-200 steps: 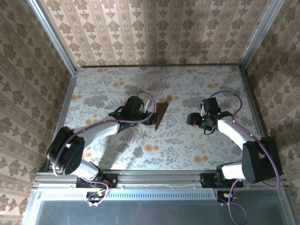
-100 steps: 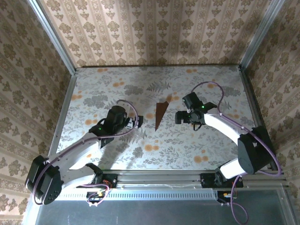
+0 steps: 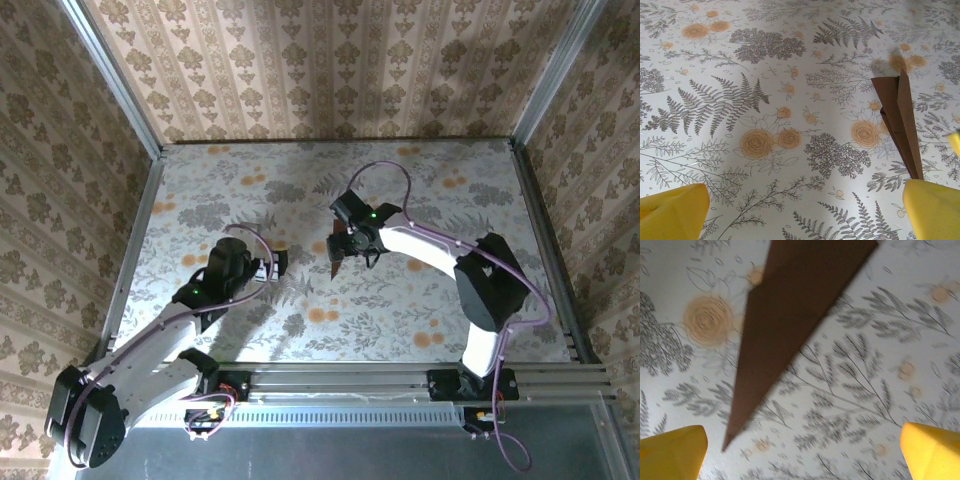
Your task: Fold a paper plane with a square sheet of paper (fold left side to right side)
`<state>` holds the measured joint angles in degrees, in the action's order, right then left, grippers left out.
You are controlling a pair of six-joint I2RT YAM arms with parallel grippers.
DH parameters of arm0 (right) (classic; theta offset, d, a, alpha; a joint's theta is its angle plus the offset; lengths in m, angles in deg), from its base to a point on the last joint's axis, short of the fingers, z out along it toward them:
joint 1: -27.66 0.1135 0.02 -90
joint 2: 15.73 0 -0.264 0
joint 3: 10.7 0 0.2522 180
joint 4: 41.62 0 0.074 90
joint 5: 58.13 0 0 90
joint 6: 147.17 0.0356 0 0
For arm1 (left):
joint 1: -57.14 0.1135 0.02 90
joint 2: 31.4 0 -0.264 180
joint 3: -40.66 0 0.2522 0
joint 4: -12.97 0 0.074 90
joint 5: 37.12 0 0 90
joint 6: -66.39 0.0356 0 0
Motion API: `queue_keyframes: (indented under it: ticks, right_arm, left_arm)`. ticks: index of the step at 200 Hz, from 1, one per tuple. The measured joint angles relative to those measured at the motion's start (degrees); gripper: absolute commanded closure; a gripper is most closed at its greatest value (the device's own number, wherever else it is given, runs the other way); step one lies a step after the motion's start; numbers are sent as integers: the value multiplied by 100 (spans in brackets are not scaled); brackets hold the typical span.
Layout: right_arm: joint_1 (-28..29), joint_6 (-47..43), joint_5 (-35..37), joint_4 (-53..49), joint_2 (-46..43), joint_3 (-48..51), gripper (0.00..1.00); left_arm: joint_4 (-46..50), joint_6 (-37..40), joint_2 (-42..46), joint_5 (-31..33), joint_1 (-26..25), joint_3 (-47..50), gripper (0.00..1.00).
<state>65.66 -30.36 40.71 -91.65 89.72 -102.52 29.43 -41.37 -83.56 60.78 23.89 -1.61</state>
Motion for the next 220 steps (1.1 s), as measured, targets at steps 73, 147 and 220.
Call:
queue_keyframes:
  ticks: [73,147,220]
  right_arm:
    - [-282,-24,-280,94,1119,-848,0]
    - [-616,-9,-739,308,1694,-1285,0]
    - [-555,-260,-1019,382,1980,-1707,6]
  left_arm:
    - [127,-66,155,-153,35,7,0]
    - [203,-66,203,-170,68,39,0]
    - [203,-68,186,-192,79,42,0]
